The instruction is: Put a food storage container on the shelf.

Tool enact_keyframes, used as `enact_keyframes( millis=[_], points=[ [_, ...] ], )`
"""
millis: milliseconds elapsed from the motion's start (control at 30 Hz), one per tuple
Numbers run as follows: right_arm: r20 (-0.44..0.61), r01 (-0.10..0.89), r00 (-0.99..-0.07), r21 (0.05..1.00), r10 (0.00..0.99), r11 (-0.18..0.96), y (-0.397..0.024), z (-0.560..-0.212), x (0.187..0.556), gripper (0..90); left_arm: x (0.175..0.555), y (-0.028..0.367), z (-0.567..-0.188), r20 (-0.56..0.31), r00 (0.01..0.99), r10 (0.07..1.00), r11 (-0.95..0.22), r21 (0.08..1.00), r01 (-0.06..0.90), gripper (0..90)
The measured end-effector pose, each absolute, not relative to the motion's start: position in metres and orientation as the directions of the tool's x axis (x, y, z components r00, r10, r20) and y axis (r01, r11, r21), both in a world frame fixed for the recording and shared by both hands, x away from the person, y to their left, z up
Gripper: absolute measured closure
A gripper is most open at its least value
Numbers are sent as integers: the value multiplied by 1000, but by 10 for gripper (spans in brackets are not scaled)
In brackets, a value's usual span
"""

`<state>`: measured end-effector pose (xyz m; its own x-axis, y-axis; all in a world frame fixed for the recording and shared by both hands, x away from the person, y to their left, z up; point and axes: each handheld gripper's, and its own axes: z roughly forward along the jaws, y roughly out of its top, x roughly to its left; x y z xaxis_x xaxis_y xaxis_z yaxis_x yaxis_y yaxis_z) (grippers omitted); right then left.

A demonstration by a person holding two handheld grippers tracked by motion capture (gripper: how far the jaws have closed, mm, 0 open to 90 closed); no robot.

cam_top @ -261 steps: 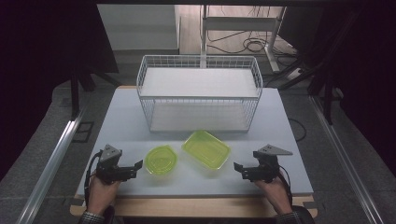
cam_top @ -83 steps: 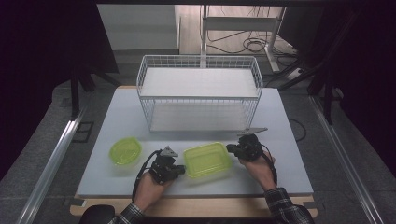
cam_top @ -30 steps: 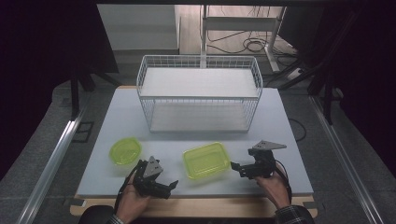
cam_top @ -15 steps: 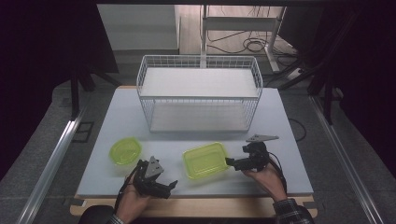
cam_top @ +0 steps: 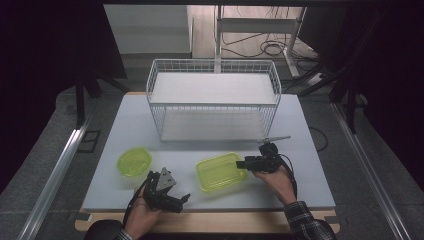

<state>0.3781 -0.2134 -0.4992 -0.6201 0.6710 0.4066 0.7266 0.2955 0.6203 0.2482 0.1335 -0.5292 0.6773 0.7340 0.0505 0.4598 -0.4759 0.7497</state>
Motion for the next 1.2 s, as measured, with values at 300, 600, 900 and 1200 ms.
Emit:
enact_keyframes(
  millis=[300,600,900,1200],
  points=[
    [577,834,-517,506,632,220,-217,-504,385,724,248,133,-529,54,680,731,-480,749,457,10],
    [658,863,-479,476,581,172,-221,-503,385,803,247,134,-528,66,675,735,-481,752,451,10],
    [664,852,-476,510,576,117,-229,-492,382,804,247,135,-527,66,668,741,-473,757,450,11],
    [681,844,-473,533,559,64,-237,-479,383,803,247,134,-528,70,670,739,-480,753,451,10]
  ],
)
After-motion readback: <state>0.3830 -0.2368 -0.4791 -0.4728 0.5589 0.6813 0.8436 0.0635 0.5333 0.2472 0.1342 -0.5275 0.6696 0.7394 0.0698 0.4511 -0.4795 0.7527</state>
